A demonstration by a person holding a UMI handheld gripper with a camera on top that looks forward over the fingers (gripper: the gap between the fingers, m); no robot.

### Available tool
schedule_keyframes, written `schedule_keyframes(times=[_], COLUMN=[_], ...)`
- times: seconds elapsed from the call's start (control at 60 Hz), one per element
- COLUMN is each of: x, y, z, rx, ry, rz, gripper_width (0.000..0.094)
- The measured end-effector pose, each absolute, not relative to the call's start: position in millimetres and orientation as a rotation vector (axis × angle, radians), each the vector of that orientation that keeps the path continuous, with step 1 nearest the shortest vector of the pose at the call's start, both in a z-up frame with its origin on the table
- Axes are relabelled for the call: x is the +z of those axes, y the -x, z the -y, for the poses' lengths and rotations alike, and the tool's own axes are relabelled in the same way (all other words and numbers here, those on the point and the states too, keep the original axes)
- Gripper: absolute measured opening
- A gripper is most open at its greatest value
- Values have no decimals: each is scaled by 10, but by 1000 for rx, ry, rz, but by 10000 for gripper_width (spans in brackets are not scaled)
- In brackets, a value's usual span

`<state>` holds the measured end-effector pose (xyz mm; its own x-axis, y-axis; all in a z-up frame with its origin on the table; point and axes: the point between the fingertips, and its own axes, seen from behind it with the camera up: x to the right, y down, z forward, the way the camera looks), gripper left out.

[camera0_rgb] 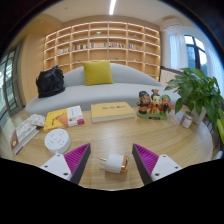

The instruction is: Unplug charger

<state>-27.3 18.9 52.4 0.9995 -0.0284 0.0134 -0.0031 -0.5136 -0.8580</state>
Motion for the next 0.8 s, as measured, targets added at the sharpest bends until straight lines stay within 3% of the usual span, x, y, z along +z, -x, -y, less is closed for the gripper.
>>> schedule_keyframes(times=[0.35, 0.8], x=[1310, 1488], y=[308, 457], z=[971, 1965], rx=[-136, -70], ry=[2020, 2000], rz=[92, 104], gripper_width=[854, 853])
